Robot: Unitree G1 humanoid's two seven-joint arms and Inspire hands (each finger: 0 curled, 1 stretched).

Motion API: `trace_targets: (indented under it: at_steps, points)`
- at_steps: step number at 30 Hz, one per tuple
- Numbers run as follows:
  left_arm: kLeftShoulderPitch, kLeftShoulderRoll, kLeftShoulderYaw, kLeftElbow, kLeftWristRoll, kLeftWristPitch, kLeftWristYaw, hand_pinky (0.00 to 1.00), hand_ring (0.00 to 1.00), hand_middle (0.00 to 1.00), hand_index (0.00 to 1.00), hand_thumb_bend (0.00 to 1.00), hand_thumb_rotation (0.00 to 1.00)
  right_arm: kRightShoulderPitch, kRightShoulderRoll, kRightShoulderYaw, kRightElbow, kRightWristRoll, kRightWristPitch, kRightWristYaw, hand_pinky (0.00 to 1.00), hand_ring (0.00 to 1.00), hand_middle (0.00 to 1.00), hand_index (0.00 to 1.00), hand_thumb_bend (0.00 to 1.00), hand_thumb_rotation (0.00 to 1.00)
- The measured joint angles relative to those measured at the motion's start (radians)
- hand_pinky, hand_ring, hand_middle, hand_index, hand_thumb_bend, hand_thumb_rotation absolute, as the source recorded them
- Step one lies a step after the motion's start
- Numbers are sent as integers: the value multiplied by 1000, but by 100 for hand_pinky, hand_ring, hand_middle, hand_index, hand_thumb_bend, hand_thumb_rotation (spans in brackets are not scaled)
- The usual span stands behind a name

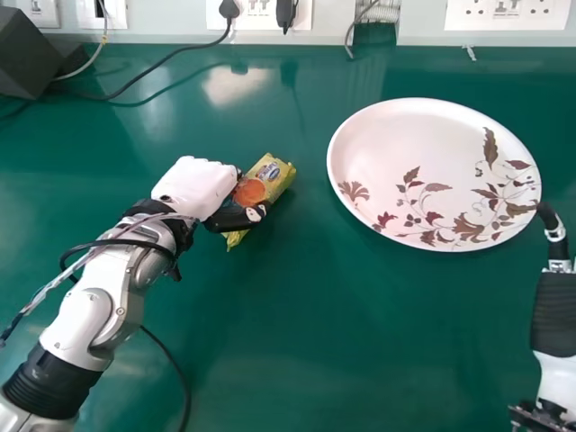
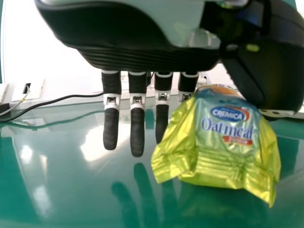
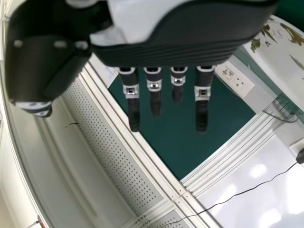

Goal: Pick up biscuit and place it in the plate

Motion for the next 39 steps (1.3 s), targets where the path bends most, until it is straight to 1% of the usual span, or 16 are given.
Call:
trace_targets:
  at_steps: [3,9,10,11,17,23,28,39]
  points:
    - [-1,1,0,0,0,0,0,38,47,57,60,60,0,0,1,-4,6,-1,-19,0,63,89,92,76,84,14]
    - [-3,1,0,1,-1,0,0,37,46,55,60,57,0,0,0,-6,18,-3,-36,1,63,89,92,76,84,13]
    - [-3,1,0,2,-1,0,0,37,45,51,59,56,0,0,0,-6,19,-2,-36,2,63,89,92,76,84,13]
    - [-3,1,0,2,-1,0,0,36,45,50,59,55,0,0,0,-6,19,0,-36,3,63,88,92,77,84,13]
    - [-2,1,1,1,-2,1,0,38,42,52,57,52,0,0,0,-7,24,25,-35,21,62,88,92,77,84,12]
    - [4,1,6,-7,-12,1,13,37,41,51,52,51,0,0,0,-7,24,39,-32,27,59,82,90,75,82,11]
    - [14,0,17,-12,-31,2,30,37,41,50,52,51,0,1,0,-7,24,55,-26,26,56,79,87,76,81,10]
    - [21,0,30,-15,-62,3,35,36,42,50,51,51,0,1,0,-9,27,56,-21,27,57,78,84,75,80,10]
